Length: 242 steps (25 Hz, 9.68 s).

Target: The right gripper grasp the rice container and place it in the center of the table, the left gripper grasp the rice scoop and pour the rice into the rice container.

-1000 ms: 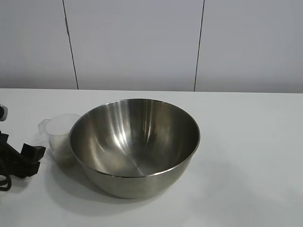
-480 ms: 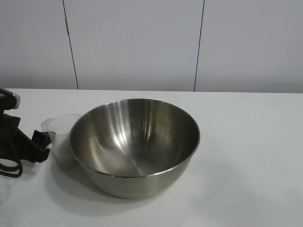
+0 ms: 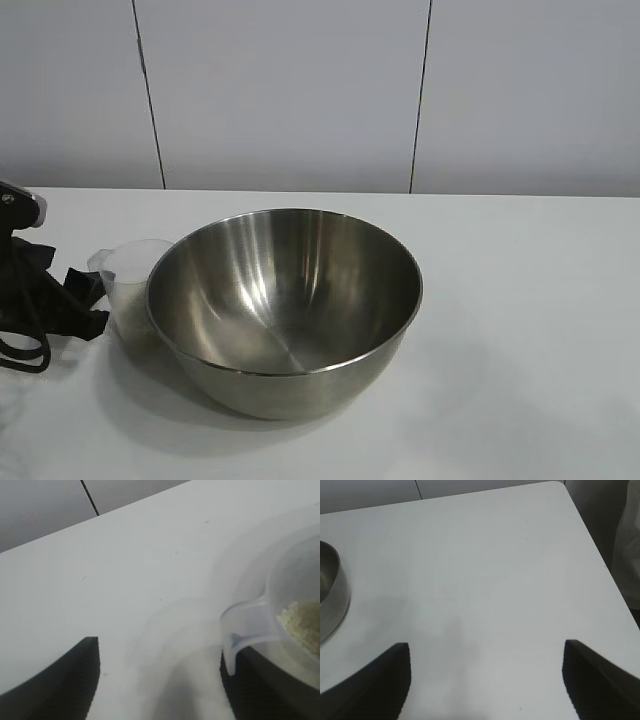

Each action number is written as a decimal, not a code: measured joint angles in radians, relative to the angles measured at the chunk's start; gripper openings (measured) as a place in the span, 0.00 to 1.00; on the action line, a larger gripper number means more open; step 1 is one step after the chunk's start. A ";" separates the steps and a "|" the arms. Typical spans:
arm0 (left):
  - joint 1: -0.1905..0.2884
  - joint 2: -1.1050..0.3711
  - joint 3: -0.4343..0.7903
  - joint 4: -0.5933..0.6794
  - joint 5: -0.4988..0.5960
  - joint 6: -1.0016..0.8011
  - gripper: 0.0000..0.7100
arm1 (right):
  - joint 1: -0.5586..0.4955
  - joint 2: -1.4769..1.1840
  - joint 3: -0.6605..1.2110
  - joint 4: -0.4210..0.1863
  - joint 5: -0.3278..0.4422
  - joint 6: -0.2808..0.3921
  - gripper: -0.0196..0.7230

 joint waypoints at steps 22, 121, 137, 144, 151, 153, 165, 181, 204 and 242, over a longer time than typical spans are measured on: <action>0.000 0.000 -0.046 0.020 0.001 -0.053 0.02 | 0.000 0.000 0.000 0.000 0.000 0.000 0.79; -0.380 -0.450 -0.333 0.755 0.515 0.914 0.01 | 0.000 0.000 0.000 0.001 -0.001 0.000 0.79; -0.307 -0.450 -0.320 0.272 0.370 -0.203 0.01 | 0.000 0.000 0.000 0.001 -0.001 0.000 0.79; -0.117 -0.450 -0.107 0.188 0.053 -0.328 0.01 | 0.000 0.000 0.000 0.001 -0.001 0.000 0.79; 0.036 -0.446 0.078 0.156 0.023 -0.334 0.01 | 0.000 0.000 0.000 0.001 0.000 0.000 0.79; 0.061 -0.421 0.093 0.156 0.014 -0.334 0.01 | 0.000 0.000 0.000 0.001 0.000 0.000 0.79; 0.073 -0.148 0.086 0.147 0.014 -0.305 0.01 | 0.000 0.000 0.000 0.001 -0.001 0.000 0.79; 0.073 -0.073 0.082 0.145 0.008 -0.308 0.01 | 0.000 0.000 0.000 0.001 -0.001 0.000 0.79; 0.073 -0.113 0.267 0.138 -0.001 -0.237 0.86 | 0.000 0.000 0.000 0.001 -0.001 0.000 0.79; 0.275 -0.769 -0.840 -0.106 2.034 -0.107 0.89 | 0.000 0.000 0.000 0.001 -0.001 0.000 0.79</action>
